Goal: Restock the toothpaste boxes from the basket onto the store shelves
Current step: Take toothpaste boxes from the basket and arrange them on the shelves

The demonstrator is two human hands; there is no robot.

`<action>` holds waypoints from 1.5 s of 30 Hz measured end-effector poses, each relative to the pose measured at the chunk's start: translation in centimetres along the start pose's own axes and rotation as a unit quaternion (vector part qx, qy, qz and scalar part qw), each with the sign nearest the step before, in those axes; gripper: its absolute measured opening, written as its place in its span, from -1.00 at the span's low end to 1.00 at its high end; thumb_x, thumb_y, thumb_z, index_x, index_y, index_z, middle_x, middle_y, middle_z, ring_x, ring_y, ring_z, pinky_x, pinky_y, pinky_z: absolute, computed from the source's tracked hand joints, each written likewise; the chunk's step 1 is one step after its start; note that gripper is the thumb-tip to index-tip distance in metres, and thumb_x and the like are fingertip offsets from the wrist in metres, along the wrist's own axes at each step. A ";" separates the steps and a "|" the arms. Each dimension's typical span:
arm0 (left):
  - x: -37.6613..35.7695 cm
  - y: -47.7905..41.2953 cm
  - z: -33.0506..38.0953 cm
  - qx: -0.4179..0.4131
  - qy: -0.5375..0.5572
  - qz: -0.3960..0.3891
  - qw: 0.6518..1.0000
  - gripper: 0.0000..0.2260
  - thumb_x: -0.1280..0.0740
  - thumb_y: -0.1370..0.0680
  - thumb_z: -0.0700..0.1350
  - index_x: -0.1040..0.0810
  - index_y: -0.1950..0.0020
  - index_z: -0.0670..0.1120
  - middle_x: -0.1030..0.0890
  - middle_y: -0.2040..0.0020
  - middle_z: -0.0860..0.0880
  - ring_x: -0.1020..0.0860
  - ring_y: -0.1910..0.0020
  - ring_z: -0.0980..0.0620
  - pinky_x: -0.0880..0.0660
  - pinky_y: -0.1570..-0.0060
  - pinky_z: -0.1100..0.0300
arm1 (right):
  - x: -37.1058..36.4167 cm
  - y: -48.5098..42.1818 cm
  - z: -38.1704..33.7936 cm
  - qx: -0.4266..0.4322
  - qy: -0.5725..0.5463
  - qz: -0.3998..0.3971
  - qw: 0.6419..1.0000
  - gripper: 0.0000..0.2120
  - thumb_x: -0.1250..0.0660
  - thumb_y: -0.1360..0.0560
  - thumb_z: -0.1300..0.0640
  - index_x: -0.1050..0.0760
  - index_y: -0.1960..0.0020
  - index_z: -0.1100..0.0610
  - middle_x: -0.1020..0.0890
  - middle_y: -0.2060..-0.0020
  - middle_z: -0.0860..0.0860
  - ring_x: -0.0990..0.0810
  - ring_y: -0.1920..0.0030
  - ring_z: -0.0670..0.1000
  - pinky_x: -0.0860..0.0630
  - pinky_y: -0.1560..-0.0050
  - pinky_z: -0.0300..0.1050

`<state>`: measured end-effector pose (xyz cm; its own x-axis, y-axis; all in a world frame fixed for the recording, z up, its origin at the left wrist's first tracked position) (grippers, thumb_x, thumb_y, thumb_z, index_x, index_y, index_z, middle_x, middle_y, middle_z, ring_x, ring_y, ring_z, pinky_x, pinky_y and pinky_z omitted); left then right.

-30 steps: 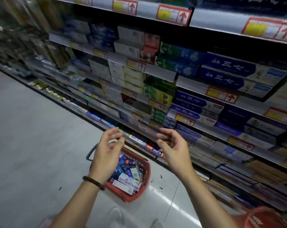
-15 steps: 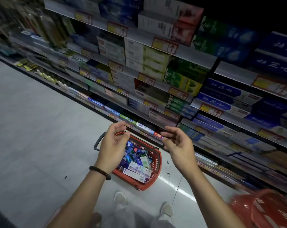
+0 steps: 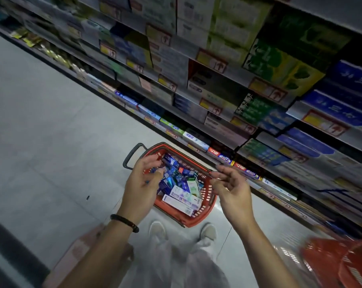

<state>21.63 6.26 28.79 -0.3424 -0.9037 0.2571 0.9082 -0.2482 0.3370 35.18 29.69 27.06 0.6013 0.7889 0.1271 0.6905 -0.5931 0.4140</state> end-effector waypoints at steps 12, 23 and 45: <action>-6.7 -4.6 -16.4 0.054 0.030 -0.011 0.998 -0.70 -0.41 -0.63 -0.25 -0.55 -0.30 0.05 -0.61 -0.23 0.20 -0.65 -0.17 0.06 -0.65 -0.03 0.12 | -1.9 -7.9 16.0 -0.071 0.037 -0.017 0.997 -0.65 -0.48 -0.56 0.33 -0.62 -0.23 -0.02 -0.73 -0.11 -0.04 -0.72 0.01 -0.04 -0.67 0.09 -0.12; -13.1 -9.8 -29.9 0.087 0.010 -0.057 0.995 -0.64 -0.39 -0.66 -0.21 -0.49 -0.40 0.11 -0.56 -0.32 0.19 -0.59 -0.25 0.18 -0.64 -0.03 0.20 | -5.1 -14.2 29.3 -0.109 0.071 -0.025 0.991 -0.63 -0.55 -0.54 0.23 -0.57 -0.23 -0.09 -0.67 -0.18 -0.11 -0.72 -0.09 -0.06 -0.75 0.06 0.14; -17.1 -10.5 -41.0 0.116 0.043 -0.066 0.990 -0.71 -0.38 -0.66 -0.21 -0.53 -0.32 0.10 -0.54 -0.32 0.26 -0.56 -0.21 0.28 -0.64 -0.01 0.22 | -7.1 -26.5 44.0 -0.199 0.230 -0.050 0.951 -0.35 -0.58 -0.51 0.19 -0.40 -0.52 0.05 -0.59 -0.38 0.02 -0.68 -0.22 0.09 -0.72 -0.09 0.17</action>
<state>27.84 10.05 -16.24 -0.4239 -0.8974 0.1225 0.7737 -0.2885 0.5640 30.33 32.76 -24.53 0.2367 0.8798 0.4123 0.4733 -0.4750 0.7418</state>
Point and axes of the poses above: each hand's wrist, its own y-axis away from the middle knuckle, its own x-axis out of the back of the hand, z = x × y, the point moved 7 cm from there along -y, towards the middle knuckle
